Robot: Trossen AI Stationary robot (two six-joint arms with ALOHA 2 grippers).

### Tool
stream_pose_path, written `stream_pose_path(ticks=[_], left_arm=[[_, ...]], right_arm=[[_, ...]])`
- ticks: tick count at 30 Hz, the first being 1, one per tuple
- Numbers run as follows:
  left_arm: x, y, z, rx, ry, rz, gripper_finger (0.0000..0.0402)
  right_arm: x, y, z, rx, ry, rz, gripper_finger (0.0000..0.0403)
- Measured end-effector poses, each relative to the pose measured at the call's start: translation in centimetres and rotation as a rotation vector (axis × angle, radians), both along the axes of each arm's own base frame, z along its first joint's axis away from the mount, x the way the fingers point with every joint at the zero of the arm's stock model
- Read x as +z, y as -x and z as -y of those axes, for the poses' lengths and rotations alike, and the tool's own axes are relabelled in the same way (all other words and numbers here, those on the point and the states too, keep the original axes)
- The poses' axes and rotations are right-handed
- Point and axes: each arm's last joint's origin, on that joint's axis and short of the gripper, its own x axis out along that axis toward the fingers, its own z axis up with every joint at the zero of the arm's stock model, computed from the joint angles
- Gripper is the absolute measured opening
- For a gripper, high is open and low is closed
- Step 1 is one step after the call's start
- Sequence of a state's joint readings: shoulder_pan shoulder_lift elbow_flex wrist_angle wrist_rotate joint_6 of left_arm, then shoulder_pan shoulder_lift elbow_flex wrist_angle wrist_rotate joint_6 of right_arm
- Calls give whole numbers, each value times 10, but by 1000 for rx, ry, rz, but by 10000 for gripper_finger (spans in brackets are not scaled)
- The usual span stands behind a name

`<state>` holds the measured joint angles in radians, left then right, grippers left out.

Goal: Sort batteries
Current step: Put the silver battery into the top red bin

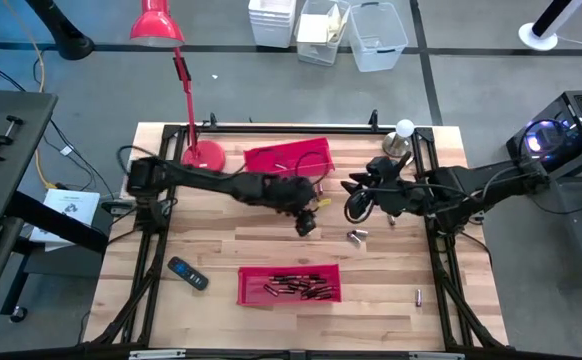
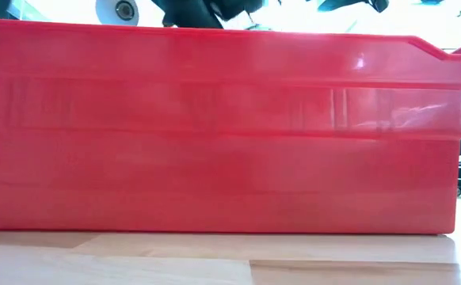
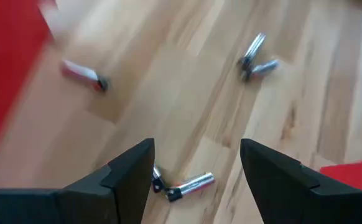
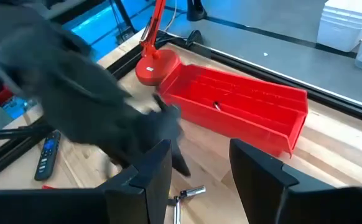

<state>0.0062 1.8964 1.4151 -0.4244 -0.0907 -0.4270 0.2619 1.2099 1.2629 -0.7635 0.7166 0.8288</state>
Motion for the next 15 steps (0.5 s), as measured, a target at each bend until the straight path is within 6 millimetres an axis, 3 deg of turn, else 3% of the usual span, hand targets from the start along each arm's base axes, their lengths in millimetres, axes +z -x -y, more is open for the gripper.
stream_pose_path(ticks=[7,15], left_arm=[[-37,-24,-6,54,121,-130,229],[-63,-26,-17,165,128,-202,229]], right_arm=[[-1,1,0,21,11,-26,156],[-2,2,0,26,15,-46,156]])
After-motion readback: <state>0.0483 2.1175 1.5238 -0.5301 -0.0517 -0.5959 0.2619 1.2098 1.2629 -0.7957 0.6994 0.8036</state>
